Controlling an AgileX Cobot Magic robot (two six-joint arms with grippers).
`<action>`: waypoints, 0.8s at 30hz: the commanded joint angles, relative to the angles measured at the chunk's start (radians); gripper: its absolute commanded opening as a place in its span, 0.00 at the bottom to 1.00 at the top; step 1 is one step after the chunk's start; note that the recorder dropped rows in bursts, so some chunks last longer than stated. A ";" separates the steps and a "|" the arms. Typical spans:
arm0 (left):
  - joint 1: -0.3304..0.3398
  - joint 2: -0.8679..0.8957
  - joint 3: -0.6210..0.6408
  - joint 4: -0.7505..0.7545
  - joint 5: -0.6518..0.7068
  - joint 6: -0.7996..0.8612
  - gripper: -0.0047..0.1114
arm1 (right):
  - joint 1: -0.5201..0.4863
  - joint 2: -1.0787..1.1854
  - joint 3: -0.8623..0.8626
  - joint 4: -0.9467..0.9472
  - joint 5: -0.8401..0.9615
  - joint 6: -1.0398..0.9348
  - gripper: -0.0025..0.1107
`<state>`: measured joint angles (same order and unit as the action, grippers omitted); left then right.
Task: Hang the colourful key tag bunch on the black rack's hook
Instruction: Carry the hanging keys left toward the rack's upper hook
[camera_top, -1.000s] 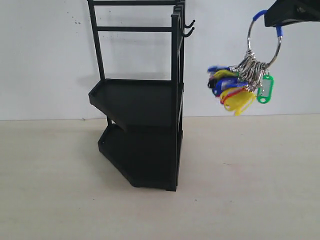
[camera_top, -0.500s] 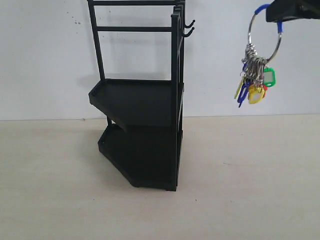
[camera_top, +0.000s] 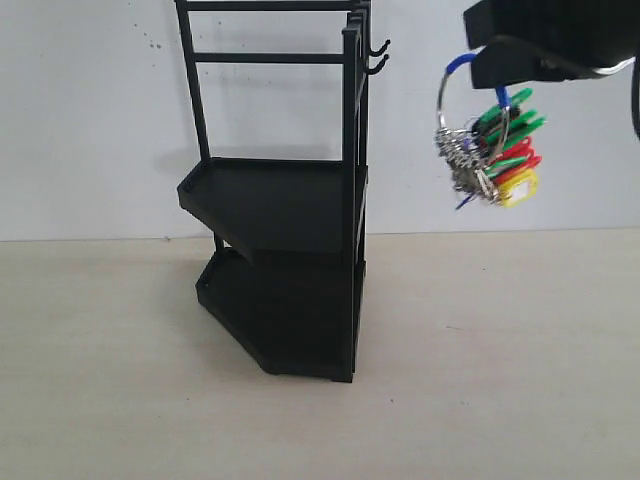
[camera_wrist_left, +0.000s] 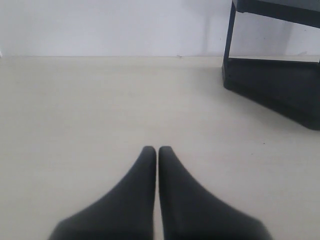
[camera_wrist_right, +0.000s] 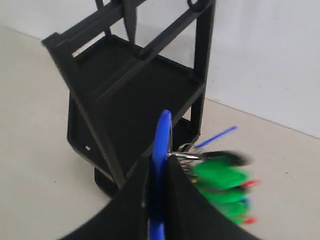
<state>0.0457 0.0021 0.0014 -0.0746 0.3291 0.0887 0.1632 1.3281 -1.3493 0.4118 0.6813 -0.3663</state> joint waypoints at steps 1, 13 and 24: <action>0.000 -0.002 -0.001 -0.007 -0.015 -0.010 0.08 | -0.039 -0.005 -0.006 -0.049 -0.141 0.195 0.02; 0.000 -0.002 -0.001 -0.007 -0.015 -0.010 0.08 | -0.011 0.022 -0.006 -0.072 -0.178 0.154 0.02; 0.000 -0.002 -0.001 -0.007 -0.015 -0.010 0.08 | 0.000 0.022 -0.006 -0.070 -0.348 0.180 0.02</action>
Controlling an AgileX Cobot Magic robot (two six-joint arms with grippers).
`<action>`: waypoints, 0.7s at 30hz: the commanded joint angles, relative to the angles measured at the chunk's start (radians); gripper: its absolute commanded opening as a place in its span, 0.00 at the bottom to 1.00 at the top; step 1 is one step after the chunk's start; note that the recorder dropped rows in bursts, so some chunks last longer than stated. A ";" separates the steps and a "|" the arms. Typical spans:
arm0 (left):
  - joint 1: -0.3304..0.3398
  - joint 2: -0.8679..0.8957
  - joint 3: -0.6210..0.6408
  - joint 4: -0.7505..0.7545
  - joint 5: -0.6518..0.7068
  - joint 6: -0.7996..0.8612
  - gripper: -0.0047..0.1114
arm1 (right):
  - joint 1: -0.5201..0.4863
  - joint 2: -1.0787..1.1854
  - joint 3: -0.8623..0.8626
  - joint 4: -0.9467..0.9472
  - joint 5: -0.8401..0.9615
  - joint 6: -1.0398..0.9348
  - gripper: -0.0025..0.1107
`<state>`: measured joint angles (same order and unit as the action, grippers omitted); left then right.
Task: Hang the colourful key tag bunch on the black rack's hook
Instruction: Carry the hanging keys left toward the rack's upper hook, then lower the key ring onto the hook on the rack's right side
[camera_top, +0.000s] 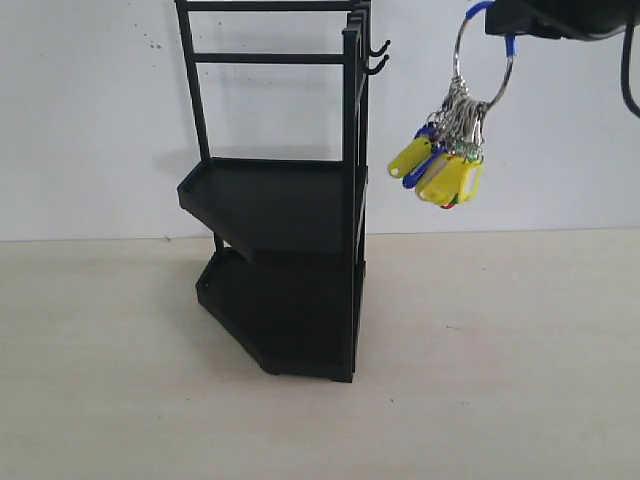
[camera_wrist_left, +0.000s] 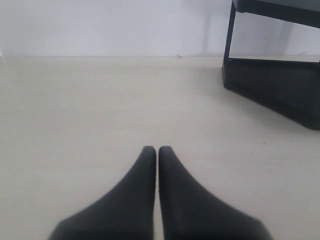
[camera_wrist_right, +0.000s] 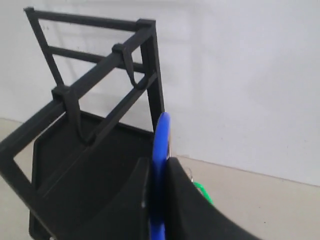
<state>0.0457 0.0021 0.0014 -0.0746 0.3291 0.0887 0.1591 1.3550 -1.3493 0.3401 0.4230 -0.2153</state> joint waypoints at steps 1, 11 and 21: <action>0.000 -0.002 -0.001 -0.007 -0.015 -0.010 0.08 | 0.013 -0.001 -0.006 -0.010 -0.100 0.034 0.02; 0.000 -0.002 -0.001 -0.007 -0.015 -0.010 0.08 | 0.128 0.106 -0.006 -0.696 -0.092 0.644 0.02; 0.000 -0.002 -0.001 -0.007 -0.015 -0.010 0.08 | 0.271 0.132 -0.008 -1.147 -0.078 1.055 0.02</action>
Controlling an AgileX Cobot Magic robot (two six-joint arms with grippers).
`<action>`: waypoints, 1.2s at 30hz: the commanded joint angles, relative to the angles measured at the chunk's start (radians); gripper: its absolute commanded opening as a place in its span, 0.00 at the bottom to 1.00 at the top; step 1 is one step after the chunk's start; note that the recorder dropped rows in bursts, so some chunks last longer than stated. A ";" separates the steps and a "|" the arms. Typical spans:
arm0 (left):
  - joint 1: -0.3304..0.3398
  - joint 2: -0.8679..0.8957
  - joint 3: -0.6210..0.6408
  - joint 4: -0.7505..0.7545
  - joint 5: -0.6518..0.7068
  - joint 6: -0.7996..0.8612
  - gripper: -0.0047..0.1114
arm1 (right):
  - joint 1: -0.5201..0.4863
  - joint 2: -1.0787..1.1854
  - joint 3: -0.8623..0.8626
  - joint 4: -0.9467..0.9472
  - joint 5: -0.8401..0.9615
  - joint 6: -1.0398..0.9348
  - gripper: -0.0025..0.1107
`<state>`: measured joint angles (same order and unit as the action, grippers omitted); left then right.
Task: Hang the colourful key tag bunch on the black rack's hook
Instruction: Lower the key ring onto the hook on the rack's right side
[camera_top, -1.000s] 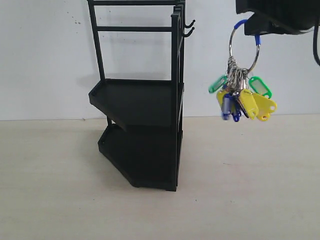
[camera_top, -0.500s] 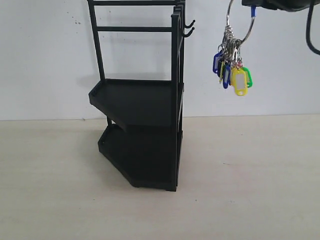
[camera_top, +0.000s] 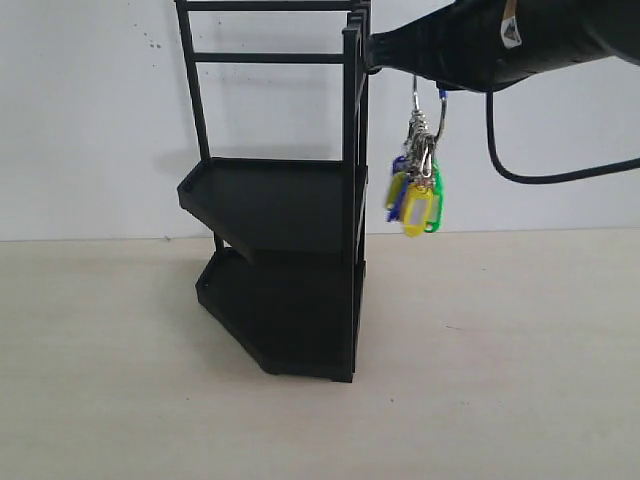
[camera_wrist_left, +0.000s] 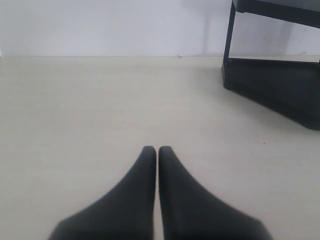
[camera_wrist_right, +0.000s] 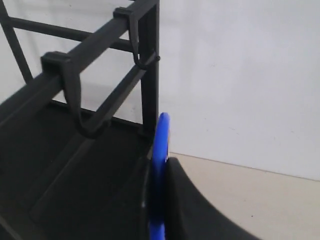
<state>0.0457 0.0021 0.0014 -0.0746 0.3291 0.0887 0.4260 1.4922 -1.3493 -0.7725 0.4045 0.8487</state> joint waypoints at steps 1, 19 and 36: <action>0.000 -0.002 -0.001 -0.007 -0.015 -0.010 0.08 | 0.004 -0.005 -0.008 -0.046 -0.094 -0.049 0.02; 0.000 -0.002 -0.001 -0.007 -0.015 -0.010 0.08 | 0.004 0.065 -0.008 -0.039 -0.174 -0.082 0.02; 0.000 -0.002 -0.001 -0.007 -0.015 -0.010 0.08 | 0.004 0.086 -0.008 0.008 -0.165 -0.079 0.46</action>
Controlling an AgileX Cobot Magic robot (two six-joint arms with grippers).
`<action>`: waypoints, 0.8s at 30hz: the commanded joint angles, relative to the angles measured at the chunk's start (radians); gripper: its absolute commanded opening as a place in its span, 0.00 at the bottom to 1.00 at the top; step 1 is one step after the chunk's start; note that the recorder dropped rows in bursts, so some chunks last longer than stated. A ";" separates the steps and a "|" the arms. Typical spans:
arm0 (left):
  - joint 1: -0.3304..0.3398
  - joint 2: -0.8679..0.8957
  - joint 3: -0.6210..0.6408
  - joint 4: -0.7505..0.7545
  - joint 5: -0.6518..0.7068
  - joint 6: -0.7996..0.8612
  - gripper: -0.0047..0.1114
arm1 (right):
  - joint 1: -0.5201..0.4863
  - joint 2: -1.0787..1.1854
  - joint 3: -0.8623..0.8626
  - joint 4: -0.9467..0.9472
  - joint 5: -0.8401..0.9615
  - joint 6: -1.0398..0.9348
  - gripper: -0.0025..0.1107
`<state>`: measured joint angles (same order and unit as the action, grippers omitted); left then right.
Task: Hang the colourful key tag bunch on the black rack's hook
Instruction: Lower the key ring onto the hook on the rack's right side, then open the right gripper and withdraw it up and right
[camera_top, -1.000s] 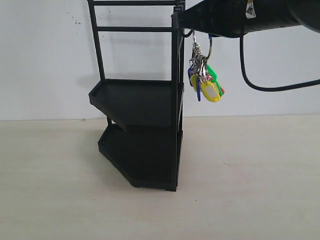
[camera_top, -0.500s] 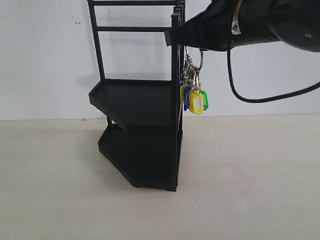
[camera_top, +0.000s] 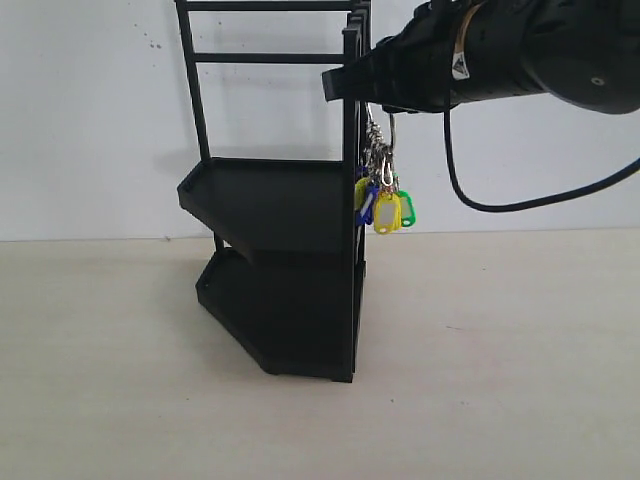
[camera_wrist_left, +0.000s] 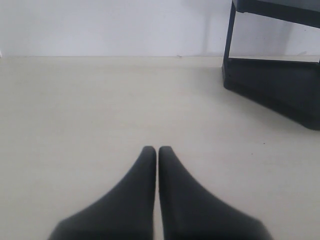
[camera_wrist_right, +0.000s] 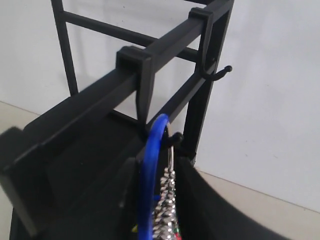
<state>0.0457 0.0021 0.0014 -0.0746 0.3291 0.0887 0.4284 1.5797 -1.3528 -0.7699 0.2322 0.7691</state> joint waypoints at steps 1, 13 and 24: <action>0.000 -0.002 -0.001 -0.007 -0.015 -0.010 0.08 | 0.002 -0.004 -0.005 0.004 0.011 0.004 0.49; 0.000 -0.002 -0.001 -0.007 -0.015 -0.010 0.08 | 0.002 -0.167 -0.005 0.104 0.284 -0.023 0.45; 0.000 -0.002 -0.001 -0.007 -0.015 -0.010 0.08 | 0.002 -0.354 -0.005 0.270 0.749 -0.264 0.02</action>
<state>0.0457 0.0021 0.0014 -0.0746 0.3291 0.0887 0.4284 1.2736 -1.3528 -0.5101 0.8448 0.5332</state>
